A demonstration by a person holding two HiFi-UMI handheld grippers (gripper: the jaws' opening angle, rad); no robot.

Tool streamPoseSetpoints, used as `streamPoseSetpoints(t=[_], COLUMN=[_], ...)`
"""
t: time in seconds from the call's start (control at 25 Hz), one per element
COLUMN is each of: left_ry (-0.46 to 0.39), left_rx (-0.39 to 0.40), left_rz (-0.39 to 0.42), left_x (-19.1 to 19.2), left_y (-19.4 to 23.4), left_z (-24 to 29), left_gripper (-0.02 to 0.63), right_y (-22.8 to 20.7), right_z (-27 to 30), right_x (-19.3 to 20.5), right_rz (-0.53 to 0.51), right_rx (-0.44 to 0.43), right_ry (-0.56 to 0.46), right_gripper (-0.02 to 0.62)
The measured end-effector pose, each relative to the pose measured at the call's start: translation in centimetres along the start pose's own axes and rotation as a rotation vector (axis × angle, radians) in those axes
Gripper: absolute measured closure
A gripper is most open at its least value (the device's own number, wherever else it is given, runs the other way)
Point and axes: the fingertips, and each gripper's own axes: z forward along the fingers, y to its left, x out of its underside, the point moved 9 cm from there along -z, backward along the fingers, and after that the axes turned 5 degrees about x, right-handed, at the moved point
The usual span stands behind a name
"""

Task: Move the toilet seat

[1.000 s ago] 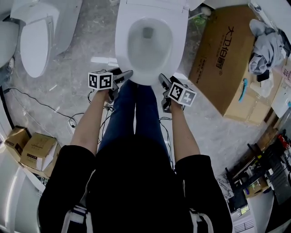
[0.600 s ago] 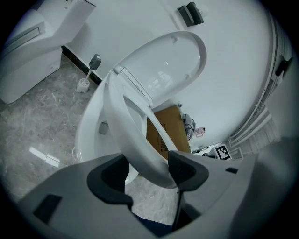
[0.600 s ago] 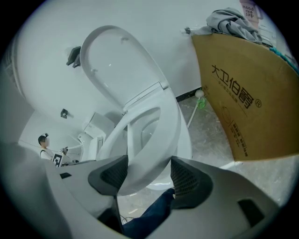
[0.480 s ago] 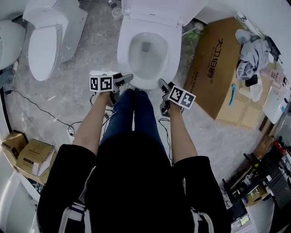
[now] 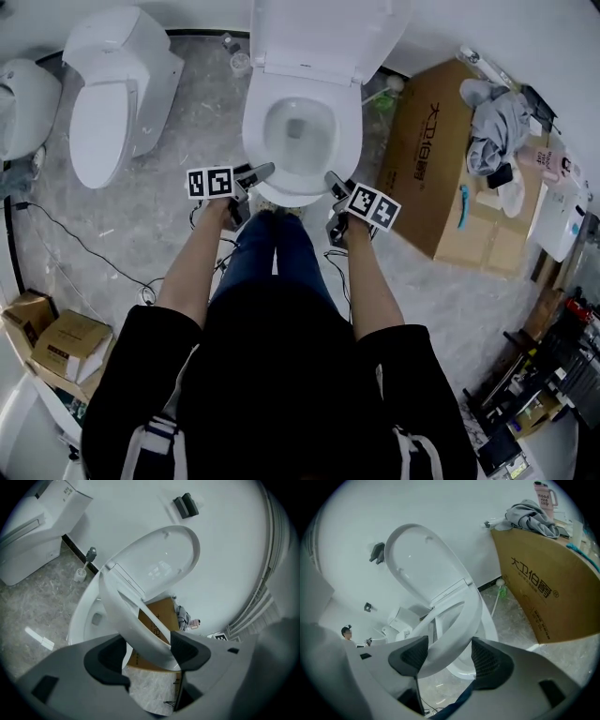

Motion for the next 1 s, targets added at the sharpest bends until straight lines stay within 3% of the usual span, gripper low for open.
streamPoseSetpoints(t=[0.28, 0.52, 0.64, 0.76, 0.92, 1.0], left_ry=[-0.049, -0.015, 0.027, 0.163, 0.308, 0.350], left_rx=[0.011, 0.002, -0.057, -0.189, -0.437, -0.504], left_rz=[0.011, 0.133, 0.253, 0.511, 1.062, 1.305], left_x=[-1.6, -3.1, -3.6, -3.7, -3.6, -3.4], left_y=[-1.6, -3.2, -4.1, -5.1, -7.4, -9.0], left_z=[-0.5, -2.1, -3.0, -3.5, -3.4, -2.5], left_gripper=[0.290, 0.247, 0.241, 0.241, 0.242, 0.242], right_y=[1.3, 2.2, 2.5, 3.1, 3.9, 4.1], right_z=[-0.9, -1.5, -1.9, -2.3, -2.5, -2.7], right_x=[-1.7, -3.1, -3.6, -4.4, -5.4, -5.8], right_rz=[0.037, 0.058, 0.070, 0.091, 0.112, 0.120], right_rx=[-0.015, -0.019, -0.022, -0.033, -0.045, -0.045], right_ry=[-0.046, -0.058, -0.071, -0.103, -0.119, -0.124], right_gripper=[0.287, 0.287, 0.287, 0.287, 0.287, 0.287])
